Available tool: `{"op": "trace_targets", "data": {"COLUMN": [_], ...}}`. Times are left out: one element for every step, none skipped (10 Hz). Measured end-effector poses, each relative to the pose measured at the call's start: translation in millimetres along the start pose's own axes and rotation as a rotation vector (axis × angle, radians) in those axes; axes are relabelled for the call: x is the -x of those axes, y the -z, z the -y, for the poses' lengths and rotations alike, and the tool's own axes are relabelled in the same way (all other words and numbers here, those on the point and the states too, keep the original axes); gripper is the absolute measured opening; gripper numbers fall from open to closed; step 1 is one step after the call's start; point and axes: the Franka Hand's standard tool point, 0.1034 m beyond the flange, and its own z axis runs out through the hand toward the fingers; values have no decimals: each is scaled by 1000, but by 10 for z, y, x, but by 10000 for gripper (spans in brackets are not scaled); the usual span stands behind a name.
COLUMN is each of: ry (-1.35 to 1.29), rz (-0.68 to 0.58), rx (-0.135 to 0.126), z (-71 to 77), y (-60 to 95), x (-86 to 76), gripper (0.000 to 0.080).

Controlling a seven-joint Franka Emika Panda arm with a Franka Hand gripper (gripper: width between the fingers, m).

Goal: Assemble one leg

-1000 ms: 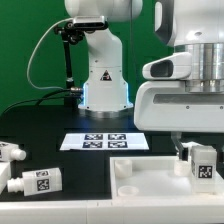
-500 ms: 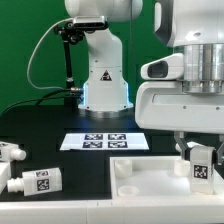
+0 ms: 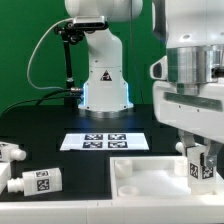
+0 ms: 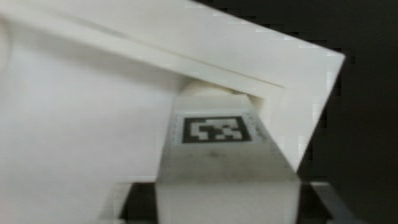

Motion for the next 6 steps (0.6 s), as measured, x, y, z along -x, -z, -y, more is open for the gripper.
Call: {"op": "trace_targets", "data": {"ry": [-91,-128,-114,-91,-10,229], "rz": [0,-1,-2,-2,-10,-22], "rx": [0,0,0,0,3,10], "z": [1,-1,-1,-2,-5,-13], "y": [3,0,-1,-3,-7,-18], "x": [-6,-6,-8,-8,-7,25], "gripper": [285,285,285,382,382,558]}}
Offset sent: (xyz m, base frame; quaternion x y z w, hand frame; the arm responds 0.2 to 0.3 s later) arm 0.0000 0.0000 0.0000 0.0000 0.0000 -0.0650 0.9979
